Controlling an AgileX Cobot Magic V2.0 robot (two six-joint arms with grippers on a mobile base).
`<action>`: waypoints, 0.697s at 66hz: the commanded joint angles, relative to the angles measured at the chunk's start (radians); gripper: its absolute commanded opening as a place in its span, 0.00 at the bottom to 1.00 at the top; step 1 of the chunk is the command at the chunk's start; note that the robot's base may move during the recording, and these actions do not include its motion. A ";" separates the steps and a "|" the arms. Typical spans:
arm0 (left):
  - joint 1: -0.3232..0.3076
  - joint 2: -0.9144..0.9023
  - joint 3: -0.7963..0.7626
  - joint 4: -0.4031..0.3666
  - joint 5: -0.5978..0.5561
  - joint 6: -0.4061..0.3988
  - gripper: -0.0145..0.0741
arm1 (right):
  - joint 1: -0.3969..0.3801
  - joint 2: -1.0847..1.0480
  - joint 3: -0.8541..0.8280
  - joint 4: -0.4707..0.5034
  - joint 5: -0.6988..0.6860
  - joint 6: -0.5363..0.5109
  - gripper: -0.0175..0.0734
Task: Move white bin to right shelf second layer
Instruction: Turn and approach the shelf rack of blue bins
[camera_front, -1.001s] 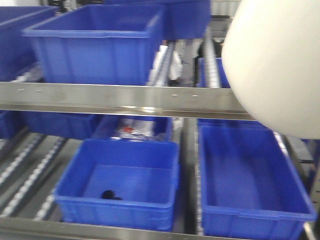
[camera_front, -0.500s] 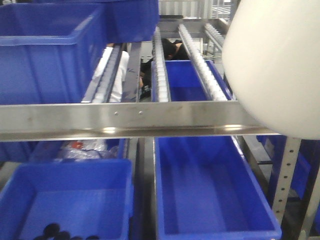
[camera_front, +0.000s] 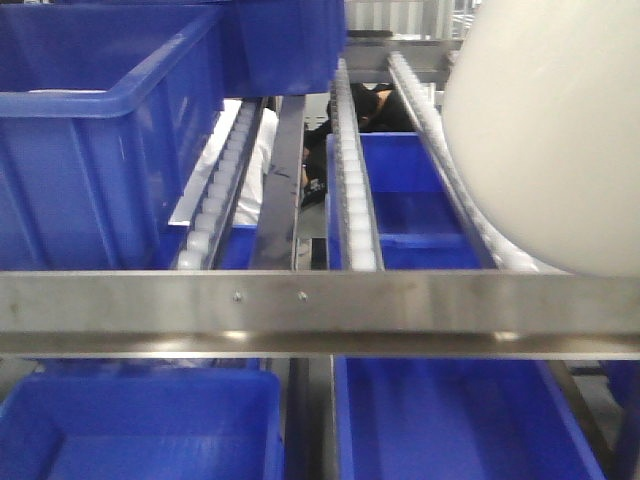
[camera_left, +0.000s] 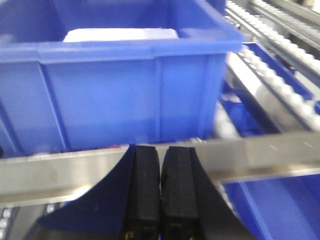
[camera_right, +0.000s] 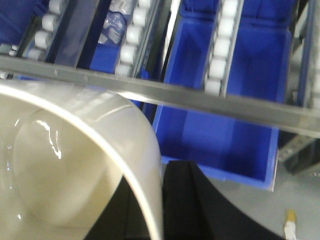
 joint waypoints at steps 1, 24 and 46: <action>-0.002 -0.014 0.027 0.000 -0.085 -0.005 0.26 | -0.002 -0.004 -0.031 0.000 -0.078 0.000 0.25; -0.002 -0.014 0.027 0.000 -0.085 -0.005 0.26 | -0.002 -0.003 -0.031 0.000 -0.078 0.000 0.25; -0.002 -0.014 0.027 0.000 -0.085 -0.005 0.26 | -0.002 -0.003 -0.031 0.000 -0.078 0.000 0.25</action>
